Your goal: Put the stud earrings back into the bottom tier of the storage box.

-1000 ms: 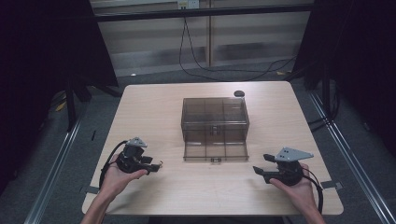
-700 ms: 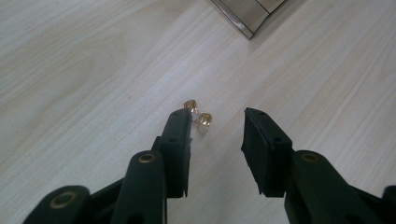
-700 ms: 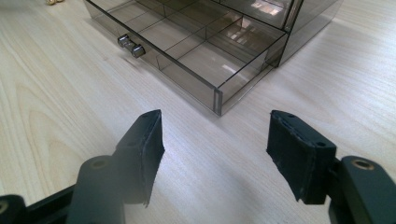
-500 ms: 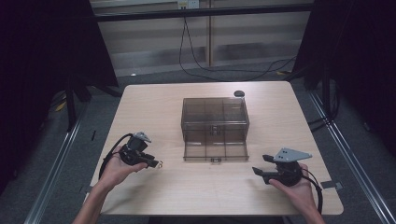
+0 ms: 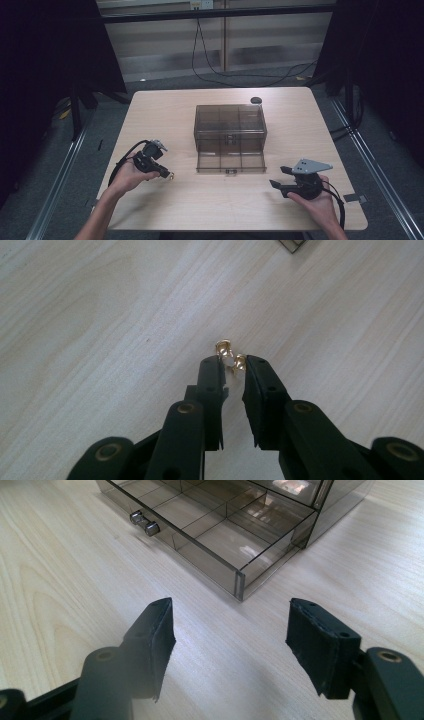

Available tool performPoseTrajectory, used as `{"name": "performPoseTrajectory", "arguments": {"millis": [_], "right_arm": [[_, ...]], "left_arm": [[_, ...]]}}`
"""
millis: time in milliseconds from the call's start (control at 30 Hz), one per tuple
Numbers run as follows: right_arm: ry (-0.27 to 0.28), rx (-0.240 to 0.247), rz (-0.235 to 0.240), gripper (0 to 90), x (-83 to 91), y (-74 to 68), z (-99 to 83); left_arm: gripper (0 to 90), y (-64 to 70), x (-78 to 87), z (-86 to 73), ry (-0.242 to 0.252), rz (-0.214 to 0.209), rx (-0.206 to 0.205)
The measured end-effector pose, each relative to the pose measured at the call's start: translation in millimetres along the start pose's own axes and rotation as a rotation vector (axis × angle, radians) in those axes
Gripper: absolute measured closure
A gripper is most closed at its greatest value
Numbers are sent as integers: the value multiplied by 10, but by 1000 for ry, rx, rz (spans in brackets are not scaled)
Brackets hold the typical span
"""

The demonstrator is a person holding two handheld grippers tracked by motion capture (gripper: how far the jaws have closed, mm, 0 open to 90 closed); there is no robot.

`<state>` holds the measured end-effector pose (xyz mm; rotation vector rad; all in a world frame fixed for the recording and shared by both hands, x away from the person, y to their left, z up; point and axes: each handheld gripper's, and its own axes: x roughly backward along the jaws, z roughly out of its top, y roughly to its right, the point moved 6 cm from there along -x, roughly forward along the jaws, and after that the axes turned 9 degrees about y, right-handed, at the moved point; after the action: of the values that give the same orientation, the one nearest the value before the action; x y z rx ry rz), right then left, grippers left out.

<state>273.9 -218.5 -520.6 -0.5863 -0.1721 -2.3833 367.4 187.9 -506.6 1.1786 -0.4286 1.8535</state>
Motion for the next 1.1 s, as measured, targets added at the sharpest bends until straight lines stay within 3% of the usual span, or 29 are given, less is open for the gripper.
{"name": "performPoseTrajectory", "arguments": {"millis": [200,500,900,1100], "right_arm": [[-5,1,-4,349,-4,0,-4],[-6,2,3,348,-9,-7,-6],[-7,5,6,347,-8,-10,-8],[-6,4,8,347,-6,-11,-8]], "left_arm": [[780,-37,-37,42,-41,-12,-14],[777,-48,-119,98,-63,-23,-9],[777,-67,-200,126,-126,-42,-45],[798,-92,-224,135,-118,-35,-24]]}}
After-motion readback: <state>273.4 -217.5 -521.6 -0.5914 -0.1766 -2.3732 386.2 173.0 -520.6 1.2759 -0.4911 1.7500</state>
